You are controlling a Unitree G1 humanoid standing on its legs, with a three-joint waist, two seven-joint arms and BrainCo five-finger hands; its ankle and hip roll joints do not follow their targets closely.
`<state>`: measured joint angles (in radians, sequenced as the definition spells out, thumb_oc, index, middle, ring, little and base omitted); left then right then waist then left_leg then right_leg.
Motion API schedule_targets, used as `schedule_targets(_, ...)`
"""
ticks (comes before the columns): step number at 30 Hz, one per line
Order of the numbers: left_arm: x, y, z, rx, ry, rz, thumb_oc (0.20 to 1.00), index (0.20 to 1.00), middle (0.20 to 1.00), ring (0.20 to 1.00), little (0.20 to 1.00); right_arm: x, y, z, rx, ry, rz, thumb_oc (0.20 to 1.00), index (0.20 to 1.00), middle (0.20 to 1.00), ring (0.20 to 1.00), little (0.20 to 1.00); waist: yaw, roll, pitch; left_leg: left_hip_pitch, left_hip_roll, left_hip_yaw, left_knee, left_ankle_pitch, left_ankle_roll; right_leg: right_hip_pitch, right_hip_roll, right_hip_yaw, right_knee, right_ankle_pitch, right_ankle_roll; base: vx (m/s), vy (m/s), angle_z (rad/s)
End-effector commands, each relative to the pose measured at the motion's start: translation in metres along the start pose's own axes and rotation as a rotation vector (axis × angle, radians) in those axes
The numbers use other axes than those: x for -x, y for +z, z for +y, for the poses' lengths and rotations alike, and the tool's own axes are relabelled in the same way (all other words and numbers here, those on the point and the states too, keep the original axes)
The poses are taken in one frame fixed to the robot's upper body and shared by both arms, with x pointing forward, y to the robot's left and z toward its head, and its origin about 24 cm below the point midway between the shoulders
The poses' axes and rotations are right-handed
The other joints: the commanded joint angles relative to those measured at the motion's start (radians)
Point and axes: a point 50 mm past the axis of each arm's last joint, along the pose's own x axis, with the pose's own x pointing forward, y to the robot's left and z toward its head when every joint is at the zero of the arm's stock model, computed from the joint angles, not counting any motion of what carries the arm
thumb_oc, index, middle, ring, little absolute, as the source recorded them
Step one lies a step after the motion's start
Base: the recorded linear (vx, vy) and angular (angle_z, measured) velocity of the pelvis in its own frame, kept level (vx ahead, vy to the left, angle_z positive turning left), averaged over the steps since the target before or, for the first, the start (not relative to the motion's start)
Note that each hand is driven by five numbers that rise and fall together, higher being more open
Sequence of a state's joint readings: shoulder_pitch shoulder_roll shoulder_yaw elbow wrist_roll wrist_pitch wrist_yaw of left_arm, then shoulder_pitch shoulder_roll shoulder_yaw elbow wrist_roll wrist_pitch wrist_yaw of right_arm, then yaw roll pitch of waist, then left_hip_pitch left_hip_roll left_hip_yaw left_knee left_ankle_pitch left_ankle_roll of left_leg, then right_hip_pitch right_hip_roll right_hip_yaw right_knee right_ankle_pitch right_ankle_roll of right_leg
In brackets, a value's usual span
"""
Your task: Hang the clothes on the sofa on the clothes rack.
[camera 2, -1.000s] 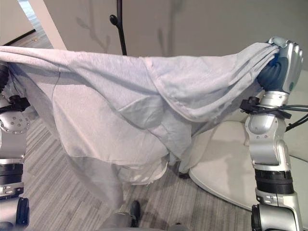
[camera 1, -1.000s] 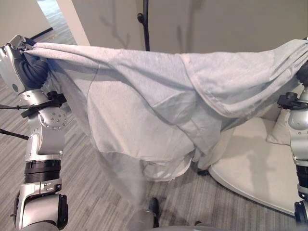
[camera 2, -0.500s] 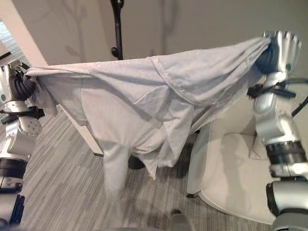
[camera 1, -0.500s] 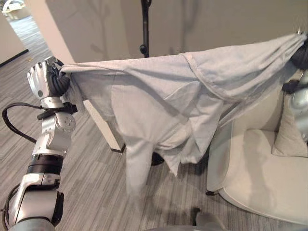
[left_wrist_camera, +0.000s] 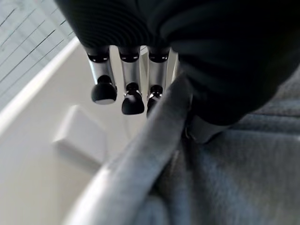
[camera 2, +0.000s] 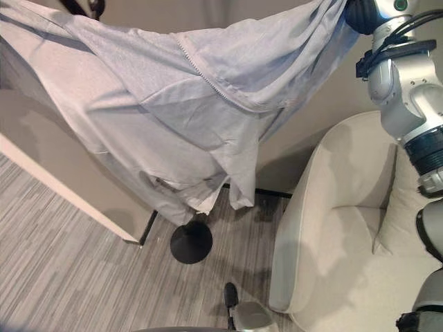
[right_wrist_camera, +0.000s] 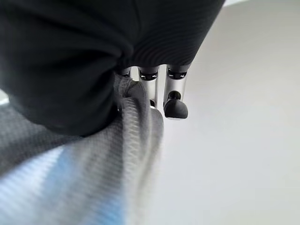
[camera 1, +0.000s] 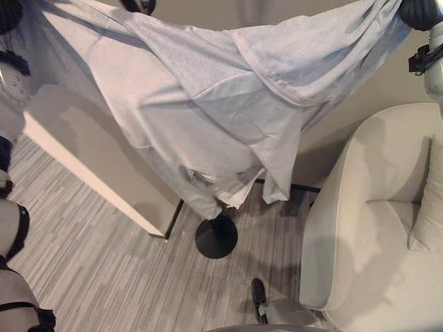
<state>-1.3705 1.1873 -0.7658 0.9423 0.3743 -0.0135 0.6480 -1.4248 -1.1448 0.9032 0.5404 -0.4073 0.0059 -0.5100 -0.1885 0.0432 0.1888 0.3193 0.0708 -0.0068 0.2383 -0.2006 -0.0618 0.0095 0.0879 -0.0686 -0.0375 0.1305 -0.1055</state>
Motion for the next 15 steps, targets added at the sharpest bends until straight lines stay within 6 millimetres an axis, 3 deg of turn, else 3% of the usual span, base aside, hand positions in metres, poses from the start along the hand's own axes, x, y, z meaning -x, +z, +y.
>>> schedule_targets(1, -0.012, -0.023, 0.01, -0.146, -0.051, 0.071, 0.2, 0.2, 0.2, 0.2, 0.2, -0.031, -0.031, -0.047, 0.018, -0.169, 0.155, 0.2, 0.2, 0.2, 0.2, 0.2, 0.046, -0.123, -0.04, -0.207, 0.106, 0.055, 0.232, 0.199, 0.069, 0.099, -0.206, 0.087, 0.018, 0.02, 0.149, 0.49, -0.423, 0.3)
schedule_targets(3, -0.017, -0.024, 0.011, -0.187, -0.094, 0.078, 0.2, 0.2, 0.2, 0.2, 0.2, -0.035, -0.035, -0.053, 0.001, -0.187, 0.187, 0.2, 0.2, 0.2, 0.2, 0.2, 0.064, -0.119, 0.002, -0.268, 0.101, 0.062, 0.217, 0.166, 0.057, 0.142, -0.197, 0.084, 0.008, 0.019, 0.15, 0.18, -0.031, 0.28)
schedule_targets(5, -0.022, -0.021, 0.015, -0.187, -0.085, 0.072, 0.2, 0.2, 0.2, 0.2, 0.2, -0.035, -0.037, -0.054, -0.003, -0.192, 0.198, 0.2, 0.2, 0.2, 0.2, 0.2, 0.068, -0.129, 0.013, -0.26, 0.102, 0.061, 0.212, 0.167, 0.055, 0.151, -0.196, 0.083, 0.002, 0.022, 0.149, 0.11, 0.029, -0.1)
schedule_targets(6, -0.014, -0.036, 0.01, -0.243, -0.147, 0.102, 0.2, 0.2, 0.2, 0.2, 0.2, -0.034, -0.037, -0.053, -0.014, -0.192, 0.2, 0.2, 0.2, 0.2, 0.2, 0.2, 0.095, -0.11, 0.034, -0.29, 0.05, 0.039, 0.073, 0.165, 0.042, 0.169, -0.169, 0.094, -0.005, 0.019, 0.148, 0.18, 0.038, -0.24)
schedule_targets(7, -0.013, -0.036, 0.01, -0.244, -0.15, 0.101, 0.2, 0.2, 0.2, 0.2, 0.2, -0.033, -0.037, -0.052, -0.013, -0.189, 0.2, 0.2, 0.2, 0.2, 0.2, 0.2, 0.1, -0.115, 0.031, -0.265, 0.047, 0.046, 0.032, 0.18, 0.041, 0.174, -0.172, 0.098, -0.008, 0.018, 0.147, 0.26, 0.066, -0.28)
schedule_targets(8, -0.002, -0.048, 0.003, -0.281, -0.211, 0.108, 0.2, 0.2, 0.2, 0.2, 0.2, -0.029, -0.034, -0.048, -0.013, -0.175, 0.194, 0.2, 0.2, 0.2, 0.2, 0.2, 0.134, -0.103, 0.042, -0.281, 0.017, 0.017, -0.1, 0.19, 0.036, 0.182, -0.162, 0.107, -0.009, 0.008, 0.144, 0.27, 0.086, -0.34)
schedule_targets(9, 0.009, -0.074, 0.005, -0.327, -0.256, 0.173, 0.2, 0.2, 0.2, 0.2, 0.2, -0.029, -0.031, -0.049, -0.01, -0.172, 0.183, 0.2, 0.2, 0.2, 0.2, 0.2, 0.147, -0.102, 0.021, -0.234, 0.012, -0.006, -0.188, 0.195, 0.034, 0.18, -0.159, 0.132, -0.013, -0.008, 0.139, 0.26, 0.097, -0.48)
schedule_targets(11, 0.01, -0.075, 0.003, -0.326, -0.261, 0.173, 0.2, 0.2, 0.2, 0.2, 0.2, -0.029, -0.029, -0.048, -0.01, -0.169, 0.18, 0.2, 0.2, 0.2, 0.2, 0.2, 0.154, -0.101, 0.019, -0.213, 0.013, 0.005, -0.218, 0.209, 0.034, 0.181, -0.159, 0.141, -0.011, -0.01, 0.139, 0.09, 0.088, -0.86)
schedule_targets(12, 0.021, -0.086, -0.001, -0.364, -0.307, 0.177, 0.2, 0.2, 0.2, 0.2, 0.2, -0.033, -0.02, -0.055, -0.036, -0.183, 0.129, 0.2, 0.2, 0.2, 0.2, 0.2, 0.159, -0.107, 0.002, -0.2, 0.019, 0.027, -0.237, 0.223, 0.026, 0.177, -0.165, 0.147, -0.017, -0.014, 0.14, 0.07, 0.163, -0.76)
schedule_targets(15, 0.047, -0.102, -0.016, -0.392, -0.399, 0.202, 0.2, 0.2, 0.2, 0.2, 0.2, -0.024, -0.018, -0.05, -0.021, -0.154, 0.099, 0.2, 0.2, 0.2, 0.2, 0.2, 0.166, -0.102, -0.029, -0.195, -0.001, 0.025, -0.287, 0.235, 0.031, 0.163, -0.176, 0.157, -0.012, -0.016, 0.139, 0.06, 0.162, -0.25)
